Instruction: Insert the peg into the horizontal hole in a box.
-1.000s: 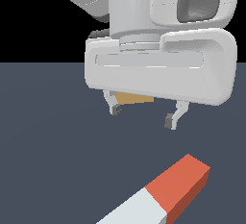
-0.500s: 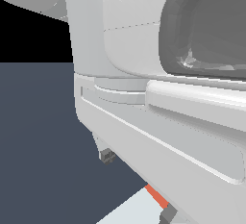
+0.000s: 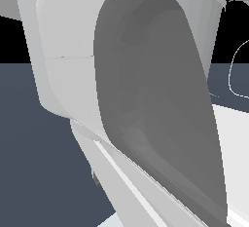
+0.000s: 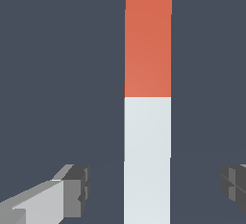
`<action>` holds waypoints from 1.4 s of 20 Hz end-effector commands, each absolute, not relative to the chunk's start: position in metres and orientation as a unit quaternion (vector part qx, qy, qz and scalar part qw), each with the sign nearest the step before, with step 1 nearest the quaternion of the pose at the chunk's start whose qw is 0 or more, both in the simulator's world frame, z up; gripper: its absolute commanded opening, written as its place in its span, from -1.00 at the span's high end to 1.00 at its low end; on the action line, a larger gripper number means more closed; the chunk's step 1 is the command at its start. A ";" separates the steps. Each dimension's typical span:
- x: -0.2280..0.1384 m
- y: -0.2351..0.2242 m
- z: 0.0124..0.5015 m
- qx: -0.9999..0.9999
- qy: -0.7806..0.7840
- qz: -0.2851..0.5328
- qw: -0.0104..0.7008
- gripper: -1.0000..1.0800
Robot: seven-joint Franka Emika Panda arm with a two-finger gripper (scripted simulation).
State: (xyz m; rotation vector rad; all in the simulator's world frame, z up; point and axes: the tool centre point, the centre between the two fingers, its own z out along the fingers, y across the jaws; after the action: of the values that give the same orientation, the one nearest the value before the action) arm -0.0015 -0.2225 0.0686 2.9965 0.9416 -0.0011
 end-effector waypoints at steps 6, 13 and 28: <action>-0.003 -0.222 0.044 0.954 0.298 0.000 0.000 -0.92; -0.003 -0.223 0.019 0.955 0.297 0.000 0.000 -0.92; -0.002 -0.222 0.019 0.954 0.298 0.000 0.000 1.00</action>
State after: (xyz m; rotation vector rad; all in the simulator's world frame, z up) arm -0.0026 -0.2230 0.0185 3.0002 0.9331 -0.0017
